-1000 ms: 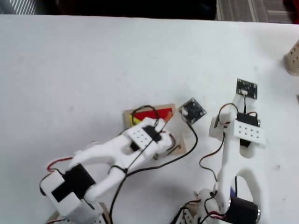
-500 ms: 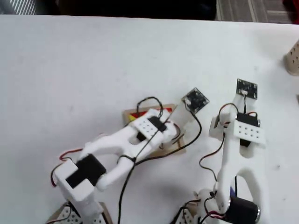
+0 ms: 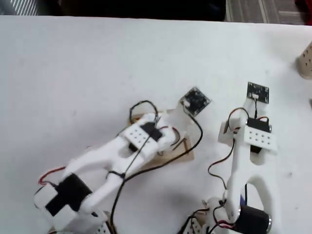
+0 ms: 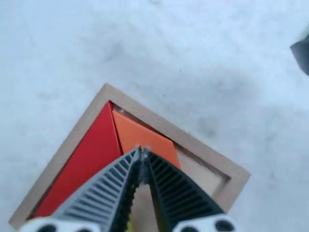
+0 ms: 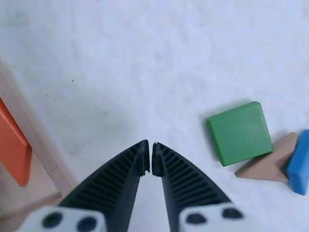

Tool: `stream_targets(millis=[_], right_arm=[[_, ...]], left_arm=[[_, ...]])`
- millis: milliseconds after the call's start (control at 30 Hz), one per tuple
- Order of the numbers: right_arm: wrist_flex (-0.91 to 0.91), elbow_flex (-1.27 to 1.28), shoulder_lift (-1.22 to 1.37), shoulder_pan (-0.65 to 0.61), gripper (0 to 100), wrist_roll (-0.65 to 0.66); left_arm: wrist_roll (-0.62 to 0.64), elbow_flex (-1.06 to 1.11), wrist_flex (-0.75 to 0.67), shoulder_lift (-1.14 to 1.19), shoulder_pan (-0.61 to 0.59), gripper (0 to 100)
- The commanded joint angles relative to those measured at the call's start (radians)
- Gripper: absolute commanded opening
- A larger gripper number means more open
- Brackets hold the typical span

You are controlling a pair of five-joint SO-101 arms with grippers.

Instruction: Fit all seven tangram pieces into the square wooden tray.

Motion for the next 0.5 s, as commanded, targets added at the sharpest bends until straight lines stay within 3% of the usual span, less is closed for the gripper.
stream_targets(millis=[0, 467], right_arm=[[-0.016, -0.003, 0.002, 0.010, 1.9, 0.012], [-0.016, -0.003, 0.002, 0.010, 2.0, 0.012]], left_arm=[[0.009, 0.031, -0.041, -0.025, 0.012, 2], [0.114, -0.206, -0.006, 0.231, 0.004, 2]])
